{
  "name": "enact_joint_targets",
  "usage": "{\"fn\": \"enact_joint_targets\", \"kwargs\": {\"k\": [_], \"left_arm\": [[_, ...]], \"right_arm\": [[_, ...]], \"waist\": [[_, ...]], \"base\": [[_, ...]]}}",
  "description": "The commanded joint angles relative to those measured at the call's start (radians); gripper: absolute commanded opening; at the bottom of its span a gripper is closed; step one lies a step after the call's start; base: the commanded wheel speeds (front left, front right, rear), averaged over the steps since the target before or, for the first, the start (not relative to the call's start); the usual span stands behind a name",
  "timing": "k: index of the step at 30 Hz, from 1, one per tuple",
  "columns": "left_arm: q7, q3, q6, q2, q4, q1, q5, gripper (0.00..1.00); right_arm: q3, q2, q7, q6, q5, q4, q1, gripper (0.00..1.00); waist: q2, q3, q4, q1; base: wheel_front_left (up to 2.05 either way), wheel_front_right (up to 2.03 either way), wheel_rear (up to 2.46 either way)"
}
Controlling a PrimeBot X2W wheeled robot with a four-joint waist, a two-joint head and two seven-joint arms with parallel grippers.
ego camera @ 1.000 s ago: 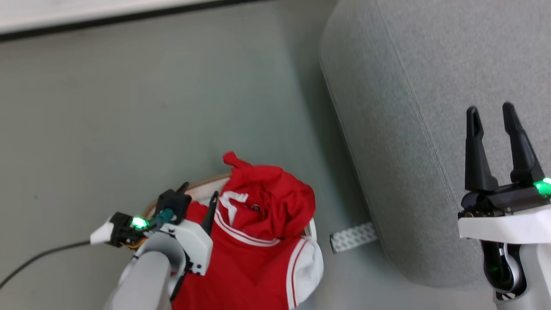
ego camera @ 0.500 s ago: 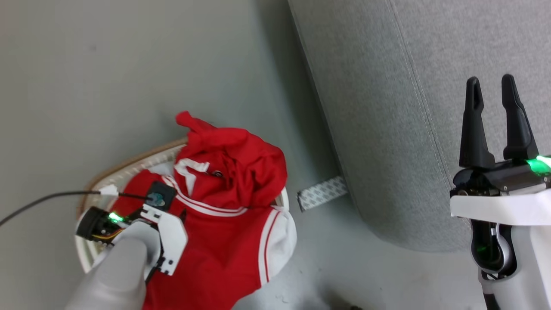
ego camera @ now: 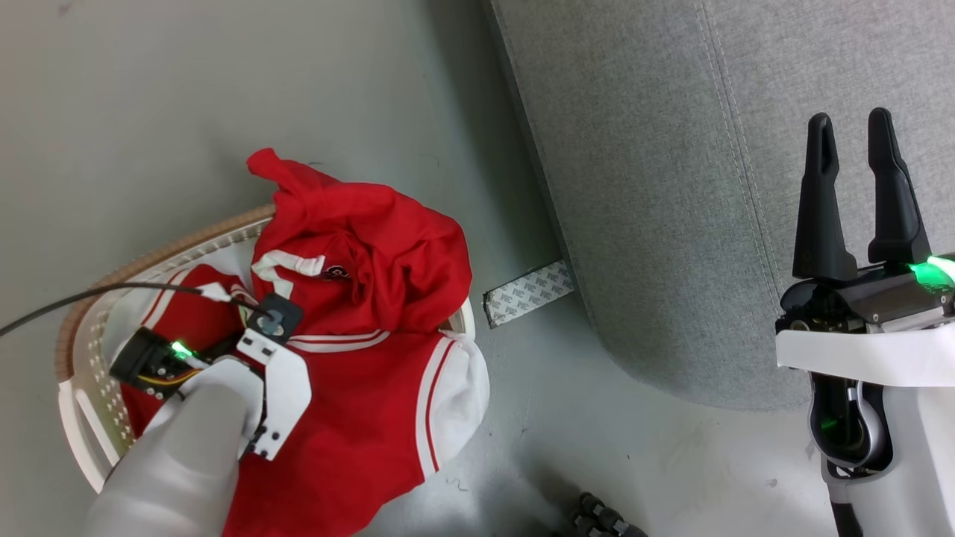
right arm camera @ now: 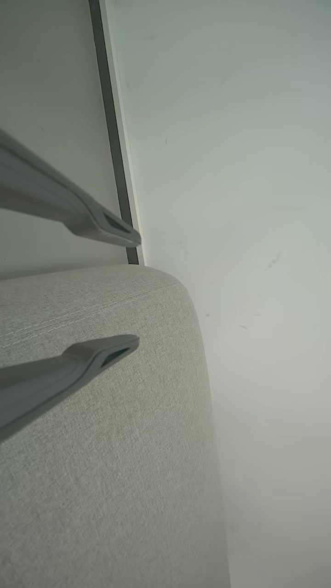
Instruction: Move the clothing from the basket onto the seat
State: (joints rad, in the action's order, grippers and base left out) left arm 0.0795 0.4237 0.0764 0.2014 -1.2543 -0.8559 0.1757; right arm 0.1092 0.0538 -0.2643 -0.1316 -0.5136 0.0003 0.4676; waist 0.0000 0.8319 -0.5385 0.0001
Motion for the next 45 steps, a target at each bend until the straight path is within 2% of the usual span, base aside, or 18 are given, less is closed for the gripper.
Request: {"fn": "enact_joint_targets", "kwargs": {"k": [1, 3, 7, 8, 9, 10, 11, 21, 27, 37, 45], "left_arm": [[0.020, 0.008, -0.008, 0.014, -0.017, 0.004, 0.012, 1.00], [0.050, 0.025, -0.022, 0.018, -0.025, 0.011, 0.027, 1.00], [0.066, 0.049, -0.018, 0.017, -0.033, 0.010, 0.039, 1.00], [0.068, 0.051, -0.018, 0.016, -0.034, 0.009, 0.036, 0.87], [0.067, 0.055, -0.017, 0.014, -0.035, 0.007, 0.036, 0.46], [0.065, 0.058, -0.018, 0.012, -0.035, 0.004, 0.036, 0.14], [0.060, 0.060, -0.018, 0.009, -0.034, 0.001, 0.034, 0.00], [-0.027, 0.037, -0.049, 0.009, -0.028, 0.025, -0.027, 0.00], [-0.122, 0.019, -0.060, -0.054, -0.026, 0.074, -0.071, 0.00], [-0.268, 0.003, -0.013, -0.134, -0.009, 0.135, -0.156, 0.00], [-0.332, 0.014, 0.025, -0.151, 0.064, 0.225, -0.251, 0.00]], "right_arm": [[-0.004, -0.003, 0.000, 0.002, -0.016, -0.003, -0.011, 1.00], [-0.004, -0.004, 0.000, 0.002, -0.019, -0.004, -0.013, 1.00], [-0.001, -0.004, 0.000, 0.002, -0.027, -0.003, -0.008, 1.00], [0.001, -0.004, 0.000, 0.002, -0.027, -0.003, -0.005, 1.00], [0.002, -0.004, 0.000, 0.002, -0.029, -0.002, -0.003, 1.00], [0.004, -0.004, 0.000, 0.002, -0.030, -0.001, -0.001, 1.00], [0.005, -0.004, 0.000, 0.002, -0.031, 0.001, 0.001, 1.00], [0.036, -0.003, 0.000, 0.002, -0.030, 0.025, 0.032, 1.00], [0.017, 0.003, 0.000, 0.002, 0.018, 0.041, 0.006, 1.00], [0.012, 0.086, 0.000, 0.002, 0.045, 0.059, -0.070, 1.00], [0.031, 0.145, 0.000, 0.002, 0.046, 0.087, -0.142, 1.00]], "waist": [[0.0000, 0.003, 0.001, -0.0001], [0.0000, 0.006, 0.002, -0.0001], [0.0000, 0.013, 0.003, -0.0001], [0.0000, 0.015, 0.004, -0.0001], [0.0000, 0.015, 0.004, -0.0001], [0.0000, 0.016, 0.004, -0.0001], [0.0000, 0.016, 0.004, -0.0001], [0.0000, -0.041, -0.008, -0.0001], [0.0000, -0.161, 0.050, -0.0001], [0.0000, -0.404, 0.179, -0.0001], [0.0000, -0.585, 0.265, -0.0001]], "base": [[0.00, 0.00, 0.00], [0.00, 0.00, 0.00], [0.00, 0.00, 0.00], [0.00, 0.00, 0.00], [0.00, 0.00, 0.00], [0.00, 0.00, 0.00], [0.00, 0.00, 0.00], [0.00, 0.00, 0.00], [0.00, 0.00, 0.00], [0.00, 0.00, 0.00], [0.00, 0.00, 0.00]]}}
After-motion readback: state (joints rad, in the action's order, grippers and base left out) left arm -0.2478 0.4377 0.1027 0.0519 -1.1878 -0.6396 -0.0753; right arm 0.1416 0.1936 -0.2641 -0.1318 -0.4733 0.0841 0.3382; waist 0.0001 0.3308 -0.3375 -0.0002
